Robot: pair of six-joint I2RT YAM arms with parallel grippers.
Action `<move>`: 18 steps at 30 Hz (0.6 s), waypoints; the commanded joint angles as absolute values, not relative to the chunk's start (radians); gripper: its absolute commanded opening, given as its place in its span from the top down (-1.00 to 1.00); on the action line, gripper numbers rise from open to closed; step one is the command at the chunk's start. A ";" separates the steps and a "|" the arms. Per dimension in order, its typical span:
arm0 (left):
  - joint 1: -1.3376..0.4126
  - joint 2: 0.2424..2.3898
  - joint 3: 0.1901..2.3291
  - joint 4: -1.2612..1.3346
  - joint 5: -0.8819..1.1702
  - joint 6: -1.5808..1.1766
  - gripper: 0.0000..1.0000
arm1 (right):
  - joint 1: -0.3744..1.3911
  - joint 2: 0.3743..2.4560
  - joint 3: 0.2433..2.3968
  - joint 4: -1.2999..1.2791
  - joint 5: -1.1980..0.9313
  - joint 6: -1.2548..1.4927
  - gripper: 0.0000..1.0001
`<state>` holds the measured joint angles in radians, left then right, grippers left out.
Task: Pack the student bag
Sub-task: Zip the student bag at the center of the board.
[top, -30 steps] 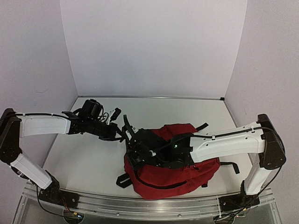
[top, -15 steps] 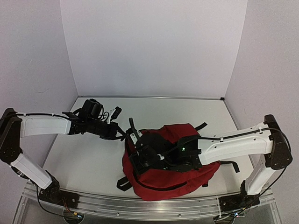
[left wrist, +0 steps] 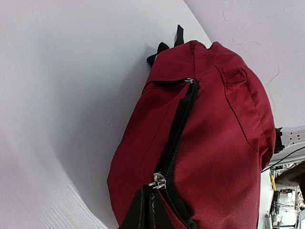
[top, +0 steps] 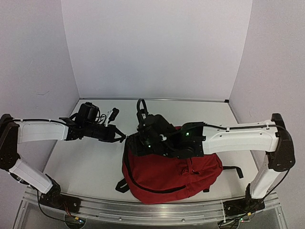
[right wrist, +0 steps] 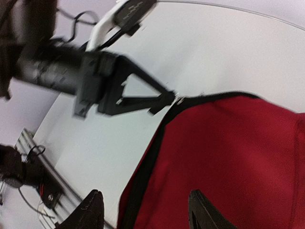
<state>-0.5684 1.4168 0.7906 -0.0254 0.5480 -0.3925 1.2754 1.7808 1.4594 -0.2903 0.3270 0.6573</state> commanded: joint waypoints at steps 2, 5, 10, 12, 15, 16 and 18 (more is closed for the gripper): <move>-0.554 1.363 0.802 0.006 0.509 -0.376 0.99 | 1.249 1.903 1.582 -0.340 0.328 0.566 -0.29; -0.554 1.360 0.806 -0.033 0.504 -0.370 1.00 | 1.236 1.941 1.632 -0.344 0.290 0.510 -0.29; -0.554 1.348 0.810 -0.053 0.494 -0.362 1.00 | 1.229 1.975 1.662 -0.353 0.258 0.462 -0.18; -0.554 1.347 0.811 -0.054 0.492 -0.361 0.99 | 1.227 1.993 1.668 -0.360 0.262 0.457 -0.09; -0.554 1.357 0.819 -0.057 0.495 -0.359 1.00 | 1.224 2.023 1.691 -0.371 0.271 0.445 0.01; -0.554 1.361 0.822 -0.059 0.497 -0.358 1.00 | 1.224 2.034 1.700 -0.375 0.274 0.441 0.02; -0.554 1.371 0.830 -0.062 0.501 -0.356 1.00 | 1.224 2.055 1.719 -0.382 0.279 0.434 0.04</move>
